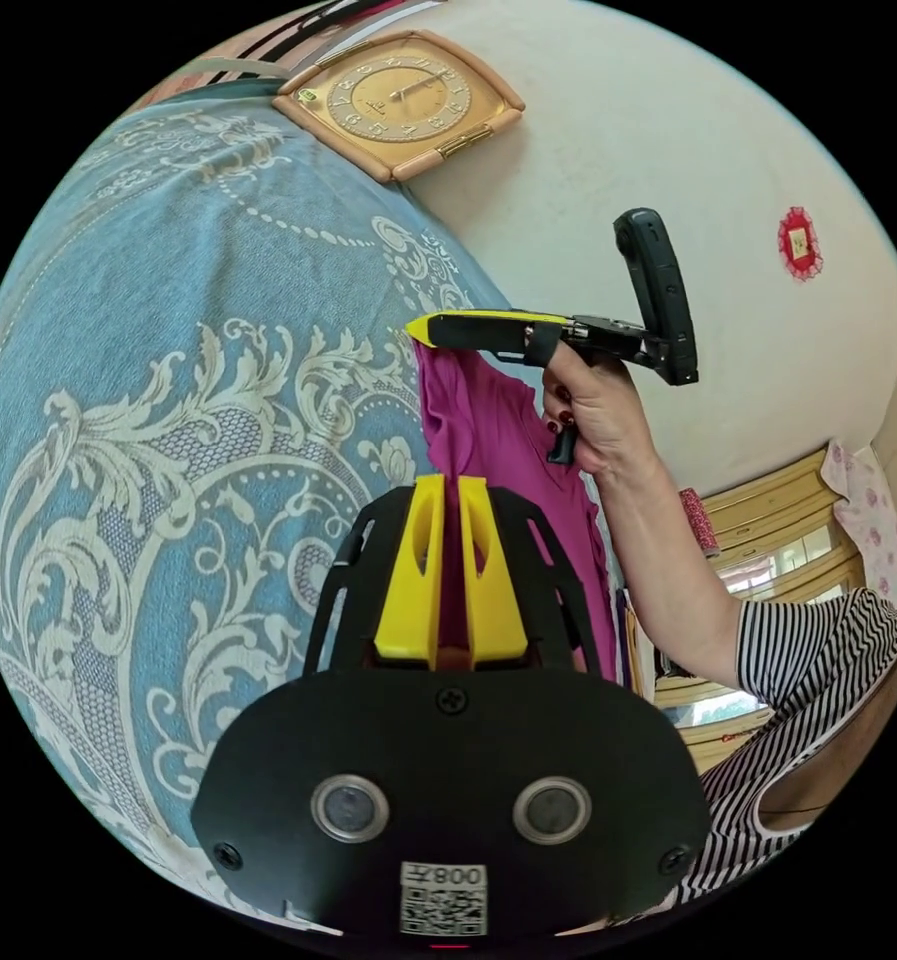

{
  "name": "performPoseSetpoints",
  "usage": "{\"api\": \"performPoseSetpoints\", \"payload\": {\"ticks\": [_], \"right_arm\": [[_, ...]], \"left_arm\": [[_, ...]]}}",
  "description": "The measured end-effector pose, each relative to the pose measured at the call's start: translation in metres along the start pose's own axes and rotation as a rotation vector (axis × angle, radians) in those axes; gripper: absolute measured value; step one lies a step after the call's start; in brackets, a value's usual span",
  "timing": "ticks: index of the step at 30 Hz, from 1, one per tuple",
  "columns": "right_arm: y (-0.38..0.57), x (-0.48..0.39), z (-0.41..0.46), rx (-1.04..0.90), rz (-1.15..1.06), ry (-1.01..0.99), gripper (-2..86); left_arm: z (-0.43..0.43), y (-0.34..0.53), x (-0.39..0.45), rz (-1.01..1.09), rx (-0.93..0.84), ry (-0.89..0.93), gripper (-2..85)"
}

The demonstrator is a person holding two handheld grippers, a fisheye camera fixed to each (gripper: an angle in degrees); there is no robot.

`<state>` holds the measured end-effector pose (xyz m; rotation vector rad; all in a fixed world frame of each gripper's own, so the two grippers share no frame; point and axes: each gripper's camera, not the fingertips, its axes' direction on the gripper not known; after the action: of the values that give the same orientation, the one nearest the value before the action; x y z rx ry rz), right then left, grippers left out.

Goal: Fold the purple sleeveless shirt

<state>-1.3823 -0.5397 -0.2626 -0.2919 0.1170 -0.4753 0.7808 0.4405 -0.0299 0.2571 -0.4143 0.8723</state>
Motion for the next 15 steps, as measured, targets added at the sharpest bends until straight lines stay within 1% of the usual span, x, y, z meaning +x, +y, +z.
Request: {"api": "performPoseSetpoints", "payload": {"ticks": [4, 9, 11, 15], "right_arm": [[-0.013, 0.008, 0.004, 0.002, -0.014, -0.031, 0.7], [0.000, 0.038, -0.017, 0.128, 0.023, -0.127, 0.4], [0.018, 0.056, -0.022, 0.177, 0.047, -0.166, 0.3], [0.052, 0.092, -0.016, 0.215, 0.120, -0.250, 0.3]], "left_arm": [[-0.006, 0.000, 0.011, 0.058, 0.033, -0.011, 2.5], [-0.007, -0.001, 0.033, 0.189, 0.051, -0.010, 2.3], [-0.004, -0.002, 0.041, 0.239, 0.027, -0.015, 2.4], [0.012, -0.003, 0.058, 0.328, -0.061, -0.040, 2.5]]}}
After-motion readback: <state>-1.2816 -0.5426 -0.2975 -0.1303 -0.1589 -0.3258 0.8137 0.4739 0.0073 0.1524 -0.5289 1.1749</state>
